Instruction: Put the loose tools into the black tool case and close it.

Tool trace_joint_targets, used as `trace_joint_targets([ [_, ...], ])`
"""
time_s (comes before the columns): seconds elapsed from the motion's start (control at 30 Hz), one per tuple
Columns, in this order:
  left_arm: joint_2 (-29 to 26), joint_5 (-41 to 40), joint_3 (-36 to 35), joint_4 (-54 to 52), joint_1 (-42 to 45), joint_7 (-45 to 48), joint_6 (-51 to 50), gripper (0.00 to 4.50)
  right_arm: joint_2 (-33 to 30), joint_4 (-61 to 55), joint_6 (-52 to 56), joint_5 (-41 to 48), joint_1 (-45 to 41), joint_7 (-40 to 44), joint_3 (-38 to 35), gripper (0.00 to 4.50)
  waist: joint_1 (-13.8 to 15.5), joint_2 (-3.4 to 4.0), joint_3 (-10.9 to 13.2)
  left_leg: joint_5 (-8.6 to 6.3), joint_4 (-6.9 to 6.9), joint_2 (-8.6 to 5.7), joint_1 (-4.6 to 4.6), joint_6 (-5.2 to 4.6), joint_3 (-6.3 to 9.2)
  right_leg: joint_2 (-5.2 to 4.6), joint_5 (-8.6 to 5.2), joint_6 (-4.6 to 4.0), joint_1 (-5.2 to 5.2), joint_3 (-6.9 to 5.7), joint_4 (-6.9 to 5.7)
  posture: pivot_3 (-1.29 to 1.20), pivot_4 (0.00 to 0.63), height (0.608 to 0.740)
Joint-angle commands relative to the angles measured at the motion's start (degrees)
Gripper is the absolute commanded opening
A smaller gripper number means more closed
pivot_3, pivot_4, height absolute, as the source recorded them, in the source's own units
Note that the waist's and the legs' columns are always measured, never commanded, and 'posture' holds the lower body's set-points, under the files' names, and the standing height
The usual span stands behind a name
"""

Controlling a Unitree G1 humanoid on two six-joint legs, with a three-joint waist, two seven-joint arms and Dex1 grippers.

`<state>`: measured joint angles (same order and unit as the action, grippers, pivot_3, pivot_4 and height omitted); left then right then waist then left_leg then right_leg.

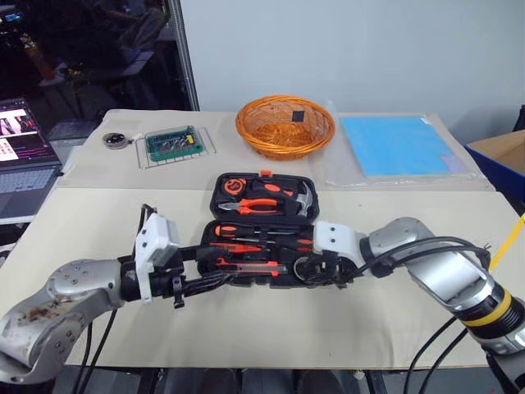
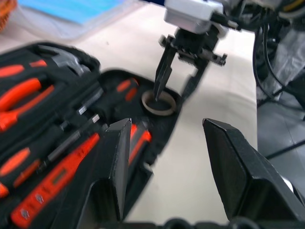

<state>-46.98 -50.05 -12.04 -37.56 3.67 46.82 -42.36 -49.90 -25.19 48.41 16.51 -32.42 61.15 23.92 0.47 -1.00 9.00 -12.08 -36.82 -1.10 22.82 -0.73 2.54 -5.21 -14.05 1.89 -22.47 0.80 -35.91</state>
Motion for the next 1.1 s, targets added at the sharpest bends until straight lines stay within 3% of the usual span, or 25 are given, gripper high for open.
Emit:
trace_joint_targets([
  [0.03, 3.7, -3.0, 0.5, 4.1, 7.4, -9.4, -5.0, 2.56, 3.9, -3.3, 1.2, 7.1, 2.0, -3.6, -13.0, 2.56, 0.0, -0.02, 0.0, 0.00, 0.00, -0.01, 0.01, 0.00, 0.00, 0.00, 0.00, 0.00, -0.02, 0.01, -0.03, 0.00, 0.150, 0.740],
  [0.1, 7.7, -3.3, 1.6, 8.9, 13.9, -16.4, -8.8, 2.56, 7.3, -3.2, 0.9, 6.3, 2.9, -9.6, -17.8, 2.56, 0.2, -0.07, 0.1, 0.01, -0.05, -0.02, -0.03, 0.00, 0.04, 0.01, 0.02, 0.00, 0.02, 0.00, -0.14, 0.00, 0.150, 0.740],
  [0.17, 12.1, 0.4, 3.8, 15.0, 21.6, -24.6, -13.1, 2.56, 14.0, -0.1, 8.6, 8.8, 0.3, -17.7, -24.8, 2.56, 0.2, -0.16, 0.1, 0.05, -0.12, -0.05, -0.10, 0.06, 0.12, 0.05, 0.06, 0.08, 0.12, -0.05, -0.17, 0.00, 0.150, 0.740],
  [0.23, 14.2, 3.5, 5.6, 19.5, 27.0, -30.1, -17.4, 2.56, 16.6, 2.3, 13.9, 8.2, -2.4, -23.1, -27.5, 2.56, 0.1, -0.18, 0.1, 0.15, -0.11, -0.13, -0.28, 0.21, 0.15, 0.06, 0.09, 0.17, 0.27, -0.03, -0.18, 0.00, 0.150, 0.740],
  [0.33, 18.1, 10.7, 8.8, 34.7, 36.5, -34.5, -17.7, 2.56, 19.6, 9.9, 19.2, 5.8, -6.9, -30.7, -30.9, 2.56, -0.2, -0.18, 0.1, 0.20, -0.07, -0.35, -0.31, 0.27, 0.12, 0.03, 0.20, 0.07, 0.22, 0.07, -0.21, 0.00, 0.150, 0.740],
  [0.37, 18.7, 12.9, 9.9, 39.4, 38.7, -34.8, -17.2, 2.56, 19.9, 12.4, 18.9, 4.3, -7.8, -32.7, -30.3, 2.56, -0.2, -0.18, 0.1, 0.20, -0.01, -0.37, -0.31, 0.26, 0.11, 0.04, 0.21, 0.06, 0.19, 0.08, -0.18, 0.00, 0.150, 0.740],
  [0.53, 21.5, 20.0, 10.4, 58.8, 46.2, -32.3, -10.5, 2.56, 22.3, 21.4, 15.5, 1.1, -11.9, -35.5, -25.6, 3.95, -1.4, -0.18, 0.1, 0.22, 0.14, -0.43, -0.14, 0.28, 0.06, 0.02, 0.24, -0.02, -0.18, 0.15, -0.26, 0.00, 0.150, 0.740],
  [0.6, 22.3, 22.3, 9.9, 68.3, 49.7, -30.7, -7.4, 2.56, 25.3, 30.1, 13.3, -0.1, -15.3, -36.7, -25.0, 4.45, -1.8, -0.18, 0.1, 0.24, 0.12, -0.43, 0.45, 0.31, 0.03, 0.02, 0.26, -0.05, -0.79, 0.18, -0.42, 0.00, 0.150, 0.740],
  [0.8, 23.8, 27.7, 9.8, 86.8, 57.3, -26.4, 0.3, 2.56, 30.1, 52.2, 5.6, -3.3, -22.4, -39.8, -26.1, 4.45, -2.0, -0.19, 0.1, 0.38, 0.18, -0.52, 0.40, 0.52, -0.05, -0.11, 0.32, -0.05, -0.83, 0.15, -0.81, 0.00, 0.150, 0.740],
  [0.9, 23.7, 28.1, 8.1, 90.5, 59.1, -25.0, 2.4, 1.87, 30.7, 58.3, 3.3, -3.5, -24.2, -39.3, -26.5, 3.77, -2.1, -0.19, 0.1, 0.38, 0.16, -0.51, 0.23, 0.53, -0.03, -0.10, 0.31, -0.04, -0.74, 0.15, -0.79, 0.00, 0.150, 0.740],
  [1.07, 21.8, 28.0, 4.4, 91.3, 60.1, -21.8, 4.8, 0.02, 30.7, 61.5, 1.3, -4.2, -25.9, -37.4, -25.3, 2.02, -2.7, -0.19, 0.1, 0.39, 0.15, -0.49, 0.12, 0.54, 0.02, -0.06, 0.32, -0.05, -0.71, 0.17, -0.88, 0.00, 0.150, 0.740],
  [1.1, 21.5, 28.2, 4.1, 90.6, 60.1, -21.1, 5.1, 0.00, 30.6, 61.8, 1.0, -4.3, -26.1, -37.0, -25.1, 1.73, -2.7, -0.19, 0.1, 0.39, 0.15, -0.48, 0.15, 0.54, 0.04, -0.06, 0.32, -0.05, -0.72, 0.16, -0.92, 0.00, 0.150, 0.740],
])
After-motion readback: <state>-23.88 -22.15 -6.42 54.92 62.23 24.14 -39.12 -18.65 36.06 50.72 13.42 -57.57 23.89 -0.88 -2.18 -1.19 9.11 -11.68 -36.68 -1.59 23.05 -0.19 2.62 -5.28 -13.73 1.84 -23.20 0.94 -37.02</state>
